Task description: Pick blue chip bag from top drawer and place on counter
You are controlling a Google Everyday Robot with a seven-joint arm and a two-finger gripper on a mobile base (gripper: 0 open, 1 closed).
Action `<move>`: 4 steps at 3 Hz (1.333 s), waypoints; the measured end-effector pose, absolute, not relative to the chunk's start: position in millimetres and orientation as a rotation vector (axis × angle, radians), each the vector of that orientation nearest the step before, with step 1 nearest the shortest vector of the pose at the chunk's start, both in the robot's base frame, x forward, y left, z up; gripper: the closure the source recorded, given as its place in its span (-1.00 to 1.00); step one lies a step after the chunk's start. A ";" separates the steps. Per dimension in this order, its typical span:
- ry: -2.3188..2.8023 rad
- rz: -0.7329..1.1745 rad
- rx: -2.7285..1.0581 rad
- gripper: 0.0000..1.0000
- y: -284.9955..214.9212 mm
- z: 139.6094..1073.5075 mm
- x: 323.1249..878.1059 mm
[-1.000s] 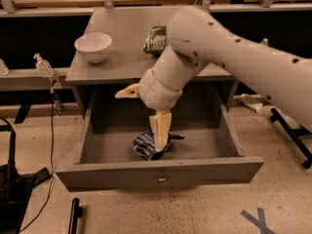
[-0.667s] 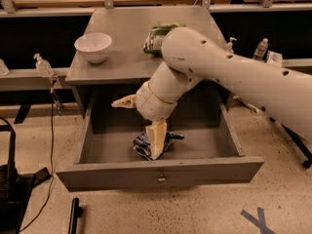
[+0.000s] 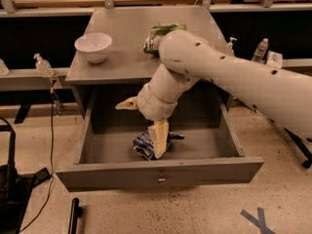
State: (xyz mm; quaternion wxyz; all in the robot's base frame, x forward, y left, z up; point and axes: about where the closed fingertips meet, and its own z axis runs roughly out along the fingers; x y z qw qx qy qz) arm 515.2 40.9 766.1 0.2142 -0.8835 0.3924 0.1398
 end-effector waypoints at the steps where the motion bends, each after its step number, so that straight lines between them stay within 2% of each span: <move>1: 1.135 0.331 -2.558 -1.00 17.4 739.6 535.8; 2: 1.160 0.282 -2.632 -1.00 -2.8 710.7 552.6; 3: 1.210 0.205 -2.655 -0.66 -19.1 682.3 563.3; 4: 1.240 0.152 -2.661 -0.20 -26.6 661.2 569.6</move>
Offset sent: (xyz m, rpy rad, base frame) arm 0.0622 -0.0706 -0.0967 -0.2944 -0.0232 0.0149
